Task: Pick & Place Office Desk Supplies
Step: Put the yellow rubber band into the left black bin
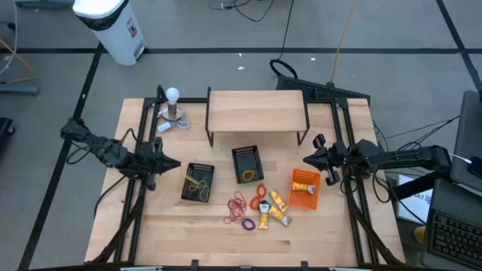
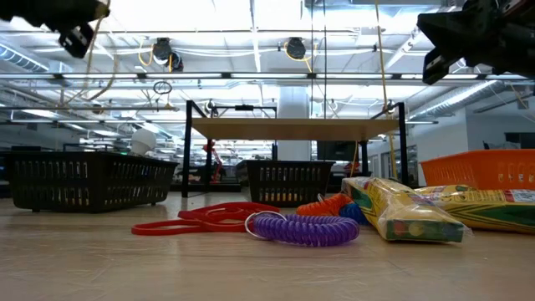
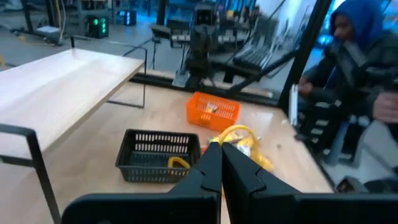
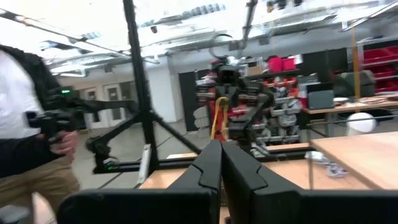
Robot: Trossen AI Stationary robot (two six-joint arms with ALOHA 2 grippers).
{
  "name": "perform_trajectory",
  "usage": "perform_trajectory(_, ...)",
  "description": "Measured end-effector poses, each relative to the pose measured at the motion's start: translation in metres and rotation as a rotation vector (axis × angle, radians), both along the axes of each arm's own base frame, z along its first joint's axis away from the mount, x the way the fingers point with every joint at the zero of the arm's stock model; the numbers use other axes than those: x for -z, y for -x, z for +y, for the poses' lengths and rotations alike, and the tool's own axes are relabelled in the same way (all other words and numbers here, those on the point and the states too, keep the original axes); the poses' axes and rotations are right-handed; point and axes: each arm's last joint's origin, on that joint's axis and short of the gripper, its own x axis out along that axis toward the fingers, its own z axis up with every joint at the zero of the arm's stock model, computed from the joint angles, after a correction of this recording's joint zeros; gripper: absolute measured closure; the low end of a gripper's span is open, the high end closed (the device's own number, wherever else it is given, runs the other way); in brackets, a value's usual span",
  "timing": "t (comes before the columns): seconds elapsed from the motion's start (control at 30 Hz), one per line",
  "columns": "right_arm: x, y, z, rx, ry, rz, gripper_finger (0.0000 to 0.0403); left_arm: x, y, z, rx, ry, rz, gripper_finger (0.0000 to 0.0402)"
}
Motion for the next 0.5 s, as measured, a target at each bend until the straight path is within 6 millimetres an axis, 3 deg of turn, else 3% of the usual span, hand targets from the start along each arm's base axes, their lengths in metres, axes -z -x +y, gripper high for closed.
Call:
perform_trajectory(0.23, 0.0, 0.0, -0.001, 0.024, -0.005, -0.004, 0.0403, -0.006, -0.046, -0.022, -0.015, -0.07, 0.259, 0.0402)
perform_trajectory(0.5, 0.0, 0.0, -0.001, 0.021, -0.007, -0.002, 0.0403, 0.027, -0.076, -0.032, 0.022, -0.069, 0.597, 0.0402)
